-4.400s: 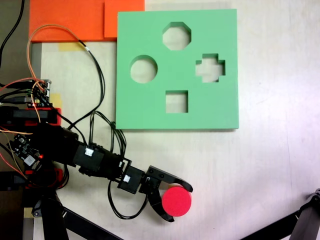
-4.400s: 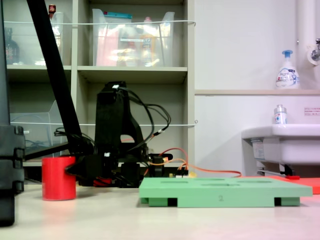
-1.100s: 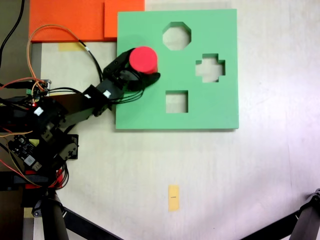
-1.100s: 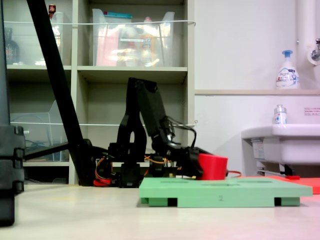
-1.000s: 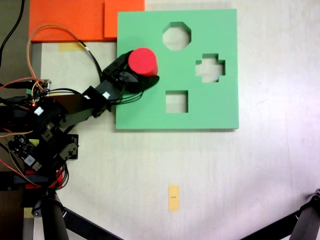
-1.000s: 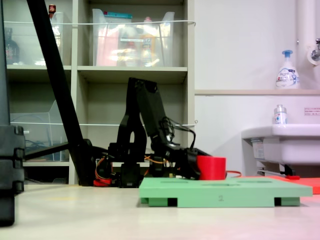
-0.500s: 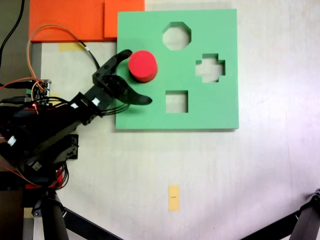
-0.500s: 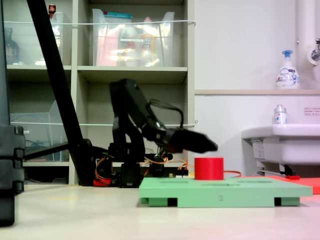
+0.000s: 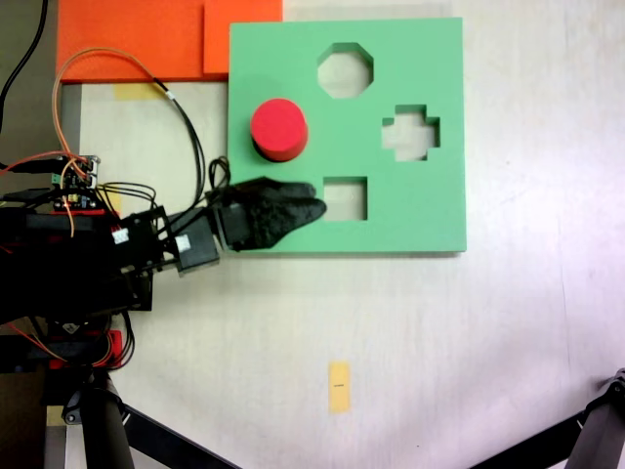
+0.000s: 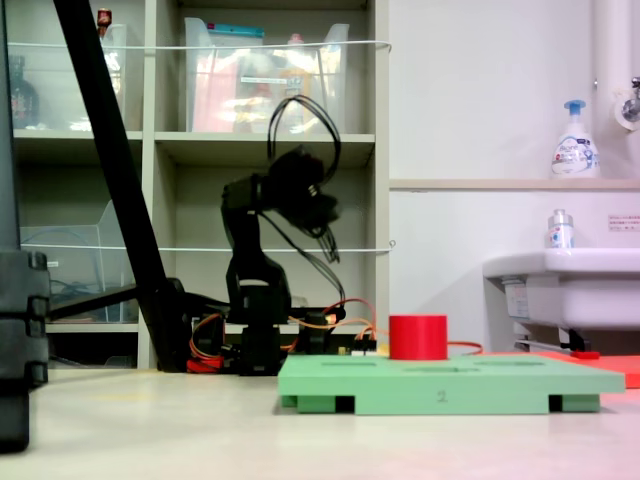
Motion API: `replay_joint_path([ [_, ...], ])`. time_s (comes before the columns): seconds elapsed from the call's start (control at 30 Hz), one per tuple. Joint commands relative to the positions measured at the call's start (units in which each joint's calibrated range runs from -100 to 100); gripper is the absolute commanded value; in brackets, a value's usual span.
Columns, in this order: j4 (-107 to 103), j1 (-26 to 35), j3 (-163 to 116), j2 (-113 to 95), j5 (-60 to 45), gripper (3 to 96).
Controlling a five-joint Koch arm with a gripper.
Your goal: Put the cylinder block into the corresponding hole
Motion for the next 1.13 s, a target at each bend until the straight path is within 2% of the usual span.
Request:
replay_joint_path([
  [0.03,1.6,-3.27,-10.73,-0.68,-7.86,47.0],
  [0.17,6.8,-6.11,-30.07,-0.68,-11.43,48.1],
  [0.33,11.14,-6.64,-47.82,-0.68,-11.48,48.3],
  [0.4,16.43,-6.5,-47.82,-0.68,-11.48,48.2],
  [0.53,5.07,-6.59,-47.82,-0.68,-11.38,48.3],
  [1.13,4.88,-6.69,-47.82,-0.68,-11.28,48.5],
])
